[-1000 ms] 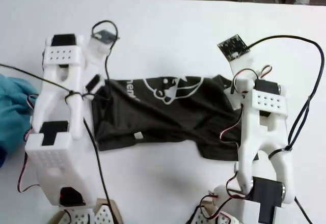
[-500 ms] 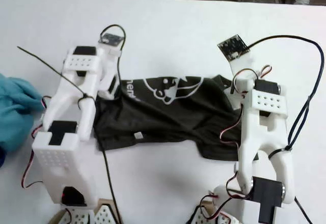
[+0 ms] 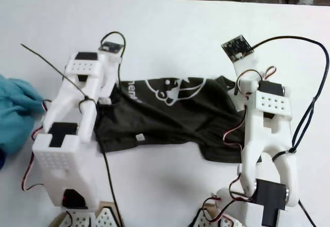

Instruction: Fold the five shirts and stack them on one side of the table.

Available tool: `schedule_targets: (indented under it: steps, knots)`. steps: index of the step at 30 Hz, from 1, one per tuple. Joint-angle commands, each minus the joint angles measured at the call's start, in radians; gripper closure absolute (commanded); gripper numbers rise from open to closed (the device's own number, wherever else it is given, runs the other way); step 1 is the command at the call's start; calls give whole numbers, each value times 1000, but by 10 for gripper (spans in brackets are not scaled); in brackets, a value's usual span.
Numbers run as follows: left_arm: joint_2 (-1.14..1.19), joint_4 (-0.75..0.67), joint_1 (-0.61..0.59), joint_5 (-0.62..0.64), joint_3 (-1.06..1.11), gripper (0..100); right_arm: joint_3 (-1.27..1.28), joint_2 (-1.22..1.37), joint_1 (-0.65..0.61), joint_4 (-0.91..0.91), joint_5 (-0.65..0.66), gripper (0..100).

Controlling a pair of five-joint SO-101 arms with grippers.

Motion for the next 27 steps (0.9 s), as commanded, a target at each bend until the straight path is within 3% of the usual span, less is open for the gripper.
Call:
schedule_targets:
  steps: [1, 17, 23, 27]
  knots:
    - [-17, 23, -25, -2, -7, 973, -46, -2, 12, -13, -2, 796]
    - [-34, 238, -37, -147, 127, 973, -83, -2, 12, -8, -2, 796]
    - [-241, 311, -29, -163, 170, 973, -84, -2, 10, -8, -2, 796]
    - [-407, 278, -26, -161, 188, 973, -84, -2, 8, -12, -2, 796]
